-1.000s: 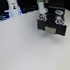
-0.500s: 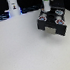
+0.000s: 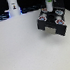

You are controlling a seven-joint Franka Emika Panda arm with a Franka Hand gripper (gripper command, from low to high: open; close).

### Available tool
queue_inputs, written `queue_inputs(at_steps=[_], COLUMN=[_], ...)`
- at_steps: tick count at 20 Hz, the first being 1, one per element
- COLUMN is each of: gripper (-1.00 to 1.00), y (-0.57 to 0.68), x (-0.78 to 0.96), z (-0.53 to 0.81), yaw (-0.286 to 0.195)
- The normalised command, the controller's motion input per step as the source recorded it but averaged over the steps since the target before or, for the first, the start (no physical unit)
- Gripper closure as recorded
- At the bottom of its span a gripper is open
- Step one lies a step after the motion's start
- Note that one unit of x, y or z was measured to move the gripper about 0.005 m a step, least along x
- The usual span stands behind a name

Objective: Open the kcup holder, insert the kcup into the holder, and close the kcup holder

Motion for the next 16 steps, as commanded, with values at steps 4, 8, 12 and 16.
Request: queue_inputs(at_steps=[4,8,12,16], gripper=[1.00,1.00,-1.00,-1.00], y=[0.09,0.20,-0.03,-0.09], x=[0.09,0.21,0.05,-0.11], z=[-0.18,0.00,0.00,0.00], yaw=[0.018,0.022,0.000,-0.009])
